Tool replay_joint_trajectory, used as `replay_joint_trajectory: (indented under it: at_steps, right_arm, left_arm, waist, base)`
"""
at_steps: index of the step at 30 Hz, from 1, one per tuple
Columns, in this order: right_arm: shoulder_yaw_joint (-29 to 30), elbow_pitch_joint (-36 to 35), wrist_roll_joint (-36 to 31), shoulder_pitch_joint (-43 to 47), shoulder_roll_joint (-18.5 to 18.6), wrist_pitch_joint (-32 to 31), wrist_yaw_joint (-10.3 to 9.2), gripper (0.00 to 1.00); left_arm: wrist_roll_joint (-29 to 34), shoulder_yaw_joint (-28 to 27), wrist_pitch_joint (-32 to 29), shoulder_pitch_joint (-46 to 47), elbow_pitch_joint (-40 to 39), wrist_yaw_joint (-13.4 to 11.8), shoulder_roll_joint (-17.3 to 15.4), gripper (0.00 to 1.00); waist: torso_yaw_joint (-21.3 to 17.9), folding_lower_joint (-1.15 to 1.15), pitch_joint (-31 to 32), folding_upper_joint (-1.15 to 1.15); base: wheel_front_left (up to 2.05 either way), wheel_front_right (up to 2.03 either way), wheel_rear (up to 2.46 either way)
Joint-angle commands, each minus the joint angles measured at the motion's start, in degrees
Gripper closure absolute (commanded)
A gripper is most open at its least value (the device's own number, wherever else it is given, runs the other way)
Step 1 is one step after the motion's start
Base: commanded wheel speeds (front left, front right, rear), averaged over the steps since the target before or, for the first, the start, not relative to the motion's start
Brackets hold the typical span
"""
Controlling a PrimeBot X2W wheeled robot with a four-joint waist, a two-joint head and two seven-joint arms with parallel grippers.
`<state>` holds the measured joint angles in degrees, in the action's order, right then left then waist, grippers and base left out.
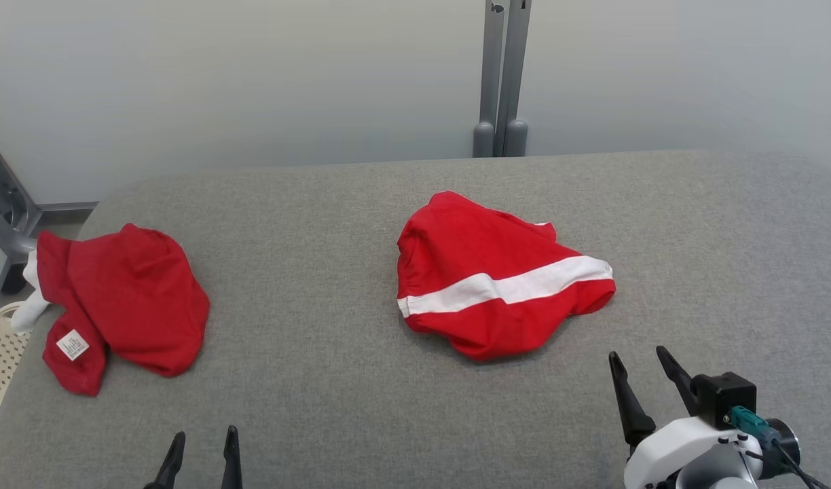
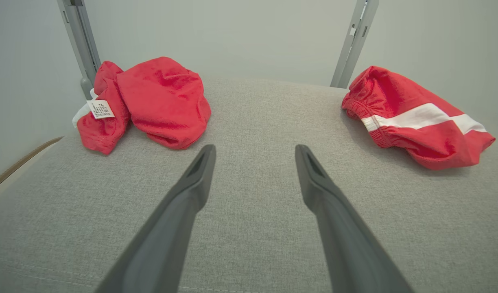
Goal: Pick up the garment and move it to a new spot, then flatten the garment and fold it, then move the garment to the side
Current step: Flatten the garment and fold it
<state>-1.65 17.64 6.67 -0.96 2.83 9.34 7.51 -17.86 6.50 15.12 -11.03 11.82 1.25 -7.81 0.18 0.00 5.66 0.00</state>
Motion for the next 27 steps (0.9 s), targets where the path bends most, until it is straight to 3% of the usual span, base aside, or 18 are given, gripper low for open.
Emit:
replay_joint_trajectory:
  at_steps: [1, 20, 24, 27]
  right_arm:
    - [0.01, -0.24, 0.25, 0.73, 0.11, -0.07, -0.04, 0.0]
    - [-0.54, -0.07, 0.97, -0.3, 0.11, -1.1, -0.04, 0.0]
    - [-0.17, -0.16, 0.73, -1.34, 0.1, -2.43, -0.04, 0.0]
    - [-1.65, -0.09, 2.59, -3.74, 0.07, -7.11, -0.03, 0.0]
  left_arm:
    - [-0.08, -0.32, 0.02, -0.66, 0.11, 0.16, -0.43, 0.0]
    - [-0.42, 0.35, -0.42, 1.47, 1.6, 0.23, 0.35, 0.0]
    - [-2.47, 1.12, -2.72, 3.35, 1.96, 1.46, 1.03, 0.0]
    - [-4.53, 1.99, -6.56, 6.36, 1.62, 2.71, 1.46, 0.0]
  waist:
    - [0.06, 0.0, -0.08, 0.0]
    - [-0.25, 0.0, -1.46, 0.0]
    - [-0.16, 0.0, -1.96, 0.0]
    - [-0.52, 0.0, -2.78, 0.0]
  base:
    - [0.0, 0.0, 0.0]
    - [0.0, 0.0, 0.0]
    - [0.0, 0.0, 0.0]
    - [0.0, 0.0, 0.0]
